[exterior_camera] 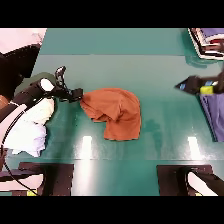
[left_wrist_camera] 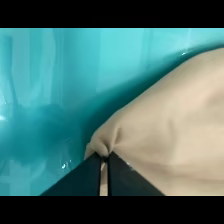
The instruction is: Fold the shirts.
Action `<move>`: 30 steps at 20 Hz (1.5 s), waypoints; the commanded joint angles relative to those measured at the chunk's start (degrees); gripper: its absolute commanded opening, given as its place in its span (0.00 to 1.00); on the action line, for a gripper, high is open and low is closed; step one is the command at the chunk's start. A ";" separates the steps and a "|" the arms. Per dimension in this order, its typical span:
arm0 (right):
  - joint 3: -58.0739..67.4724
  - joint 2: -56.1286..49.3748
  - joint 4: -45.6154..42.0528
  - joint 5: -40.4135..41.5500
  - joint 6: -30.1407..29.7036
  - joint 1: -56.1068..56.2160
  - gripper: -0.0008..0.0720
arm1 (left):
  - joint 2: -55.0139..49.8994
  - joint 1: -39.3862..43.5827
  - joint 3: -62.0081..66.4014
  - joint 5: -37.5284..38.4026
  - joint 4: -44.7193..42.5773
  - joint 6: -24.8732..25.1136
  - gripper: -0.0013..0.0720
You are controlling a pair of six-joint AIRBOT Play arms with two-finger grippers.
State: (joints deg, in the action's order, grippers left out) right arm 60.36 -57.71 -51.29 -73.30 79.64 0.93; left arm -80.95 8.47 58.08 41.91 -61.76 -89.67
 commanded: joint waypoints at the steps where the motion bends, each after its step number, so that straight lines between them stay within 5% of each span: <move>1: -13.75 -0.59 -2.27 -0.68 1.99 0.92 0.34 | -0.04 -0.04 2.19 0.61 0.07 0.20 0.05; 2: -17.73 -1.14 -1.97 0.28 1.99 2.08 0.63 | -0.04 -0.04 2.86 0.96 0.07 0.20 0.05; 9: -23.30 -14.88 8.22 16.48 1.16 23.19 0.63 | -0.04 -0.04 3.45 2.03 0.04 1.99 0.05; 10: -21.38 -17.09 8.00 17.84 1.16 25.44 0.61 | -0.04 -0.04 3.48 2.38 0.02 2.97 0.05; 12: -17.38 -20.96 6.88 19.17 1.18 28.33 0.29 | -0.04 -0.04 3.48 3.02 -0.07 3.19 0.05; 15: -12.35 -22.86 1.86 18.78 1.53 29.03 0.03 | 0.68 -0.07 5.27 4.92 -2.82 3.15 0.05; 22: 4.22 -6.71 -19.87 7.23 7.34 17.35 0.03 | 15.76 -0.07 21.16 8.24 -17.31 3.15 0.05; 30: 29.86 12.66 -20.76 -2.03 7.23 1.05 0.03 | 35.50 -0.04 43.43 15.30 -15.98 4.79 0.05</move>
State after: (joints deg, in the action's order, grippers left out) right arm 82.56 -50.48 -69.87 -72.12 86.70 6.42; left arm -51.37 8.49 95.18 54.35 -77.36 -85.19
